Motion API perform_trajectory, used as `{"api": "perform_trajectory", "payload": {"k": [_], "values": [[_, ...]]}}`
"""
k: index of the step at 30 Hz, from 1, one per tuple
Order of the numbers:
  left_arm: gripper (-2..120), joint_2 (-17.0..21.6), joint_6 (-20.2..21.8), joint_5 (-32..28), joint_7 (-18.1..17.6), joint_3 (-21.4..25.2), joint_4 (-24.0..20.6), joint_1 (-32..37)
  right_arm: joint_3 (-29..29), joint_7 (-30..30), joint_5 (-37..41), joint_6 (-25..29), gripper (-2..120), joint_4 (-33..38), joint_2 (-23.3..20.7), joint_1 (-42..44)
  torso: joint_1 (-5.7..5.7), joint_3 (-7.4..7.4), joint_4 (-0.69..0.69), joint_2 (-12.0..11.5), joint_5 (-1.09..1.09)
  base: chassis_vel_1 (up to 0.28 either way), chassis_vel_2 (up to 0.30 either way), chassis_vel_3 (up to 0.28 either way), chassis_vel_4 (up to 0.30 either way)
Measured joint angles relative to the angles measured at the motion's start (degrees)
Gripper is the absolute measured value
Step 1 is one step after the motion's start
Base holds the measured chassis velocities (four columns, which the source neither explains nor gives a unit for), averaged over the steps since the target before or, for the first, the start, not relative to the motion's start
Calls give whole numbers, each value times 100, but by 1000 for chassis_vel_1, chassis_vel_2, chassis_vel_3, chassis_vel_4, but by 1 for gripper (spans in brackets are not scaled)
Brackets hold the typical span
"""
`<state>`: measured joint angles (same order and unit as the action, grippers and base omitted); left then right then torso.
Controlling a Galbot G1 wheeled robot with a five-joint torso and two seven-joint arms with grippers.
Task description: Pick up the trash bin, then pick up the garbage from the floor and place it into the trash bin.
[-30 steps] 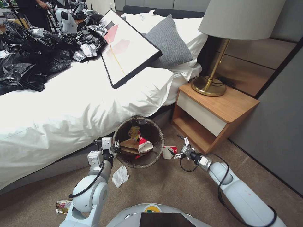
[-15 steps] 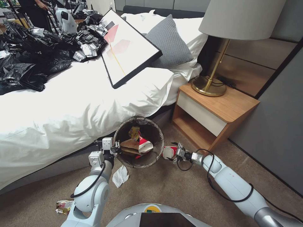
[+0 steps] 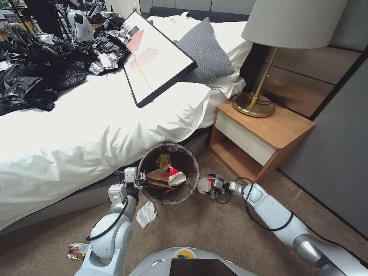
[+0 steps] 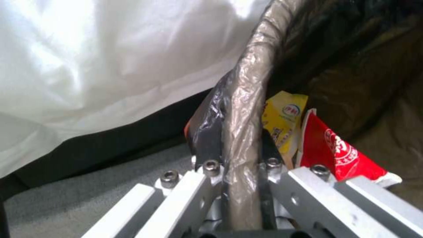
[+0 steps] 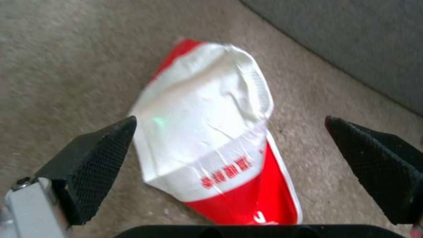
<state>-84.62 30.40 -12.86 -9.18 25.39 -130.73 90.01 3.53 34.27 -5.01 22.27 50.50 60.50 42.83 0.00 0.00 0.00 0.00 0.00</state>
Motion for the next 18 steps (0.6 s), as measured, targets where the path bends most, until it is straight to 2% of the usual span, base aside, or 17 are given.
{"api": "perform_trajectory", "payload": {"k": [10,16,18], "values": [[0,5,-11,12,0,-6,36,10,-43,-44,123,80,100,-359,176,-230,0,-1,0,0,-1,0,0,0,0],[0,7,-11,15,-1,-9,37,18,-41,-58,193,169,78,-639,407,-305,0,-1,0,0,1,0,0,0,0],[0,7,-13,16,-1,-9,37,22,-41,-49,198,175,75,-668,440,-313,0,0,0,0,-1,0,0,0,0]]}}
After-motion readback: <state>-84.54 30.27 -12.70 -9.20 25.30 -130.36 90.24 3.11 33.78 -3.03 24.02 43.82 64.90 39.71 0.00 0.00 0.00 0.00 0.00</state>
